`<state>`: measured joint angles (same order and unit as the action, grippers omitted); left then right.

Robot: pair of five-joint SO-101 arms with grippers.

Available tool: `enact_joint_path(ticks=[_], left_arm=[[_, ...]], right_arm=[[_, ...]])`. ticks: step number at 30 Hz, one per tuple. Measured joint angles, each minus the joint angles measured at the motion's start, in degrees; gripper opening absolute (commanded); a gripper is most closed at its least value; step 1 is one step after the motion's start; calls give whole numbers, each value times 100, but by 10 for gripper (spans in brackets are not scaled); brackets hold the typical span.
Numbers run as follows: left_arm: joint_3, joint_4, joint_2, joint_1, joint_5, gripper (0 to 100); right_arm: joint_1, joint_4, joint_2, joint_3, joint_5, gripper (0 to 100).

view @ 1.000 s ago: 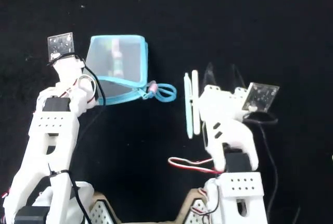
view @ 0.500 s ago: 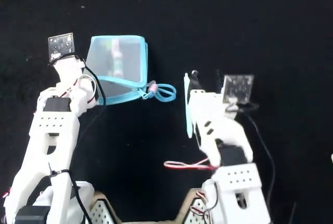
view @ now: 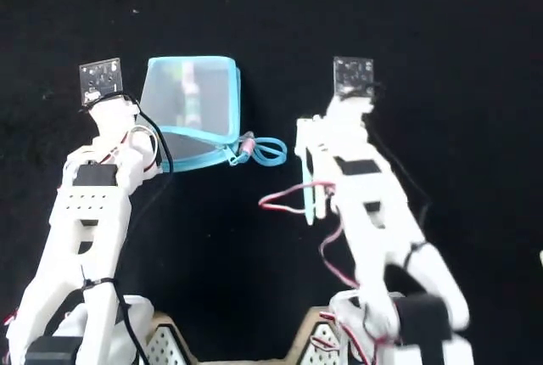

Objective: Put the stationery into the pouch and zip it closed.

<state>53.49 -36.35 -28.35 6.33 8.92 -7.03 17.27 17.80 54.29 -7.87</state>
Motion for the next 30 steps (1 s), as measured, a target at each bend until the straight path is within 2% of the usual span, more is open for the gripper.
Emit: enact_joint_path(ticks=[6, 14, 19, 30], left_arm=[[0, 0, 0, 0, 0, 30], [0, 0, 0, 0, 0, 30], [0, 0, 0, 0, 0, 30], [0, 9, 0, 0, 0, 30]], right_arm=[[0, 0, -897, -598, 18, 204], [9, 0, -985, -721, 18, 204], [273, 0, -1108, -888, 18, 204], [273, 88, -2567, -1785, 18, 204]])
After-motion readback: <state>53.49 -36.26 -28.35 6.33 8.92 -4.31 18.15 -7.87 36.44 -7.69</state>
